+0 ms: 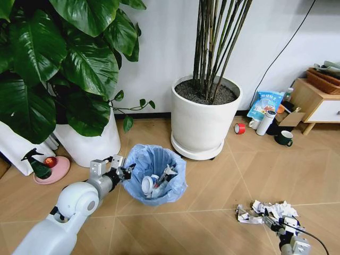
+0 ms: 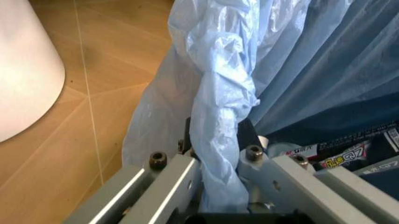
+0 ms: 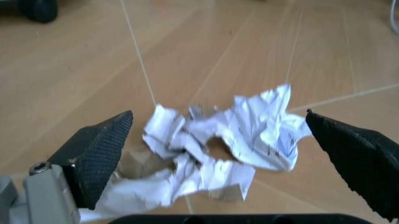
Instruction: Pick up the trash bin and place the garbage on the floor into it.
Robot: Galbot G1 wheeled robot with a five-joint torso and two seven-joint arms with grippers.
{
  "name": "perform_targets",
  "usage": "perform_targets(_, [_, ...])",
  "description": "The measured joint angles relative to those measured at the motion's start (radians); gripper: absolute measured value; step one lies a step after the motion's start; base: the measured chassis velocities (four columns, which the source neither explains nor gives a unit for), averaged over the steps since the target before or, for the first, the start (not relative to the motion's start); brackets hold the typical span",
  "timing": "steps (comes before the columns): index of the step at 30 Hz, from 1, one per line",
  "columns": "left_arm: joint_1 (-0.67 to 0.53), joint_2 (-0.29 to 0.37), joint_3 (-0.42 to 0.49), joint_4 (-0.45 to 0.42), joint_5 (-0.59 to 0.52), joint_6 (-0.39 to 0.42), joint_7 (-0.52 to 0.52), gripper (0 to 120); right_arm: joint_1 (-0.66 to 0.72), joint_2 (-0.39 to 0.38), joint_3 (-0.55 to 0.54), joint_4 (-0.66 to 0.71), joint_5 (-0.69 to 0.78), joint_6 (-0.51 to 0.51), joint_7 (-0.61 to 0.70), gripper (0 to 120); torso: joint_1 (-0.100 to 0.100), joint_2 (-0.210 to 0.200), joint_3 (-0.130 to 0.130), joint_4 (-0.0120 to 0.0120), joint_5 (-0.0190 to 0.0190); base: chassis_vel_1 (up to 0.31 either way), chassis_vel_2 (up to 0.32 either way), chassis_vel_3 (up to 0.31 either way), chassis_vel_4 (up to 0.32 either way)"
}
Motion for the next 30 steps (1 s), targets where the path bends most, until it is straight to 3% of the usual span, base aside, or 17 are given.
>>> perform_targets(16, [0.0,-0.002,0.011,-0.006,-0.001,0.002,-0.014,0,0.125,-0.001,-0.014,-0.163,0.11,-0.043,0.007,100,0.0,0.0,0.0,0.0001,-0.0001,0.0,0.0,0.0,0.0])
perform_targets(30, [0.006,0.004,0.008,-0.014,-0.005,0.003,-0.02,0,0.239,0.018,-0.049,-0.294,0.108,-0.071,0.029,100,0.0,0.0,0.0,0.0001,-0.0001,0.0,0.0,0.0,0.0])
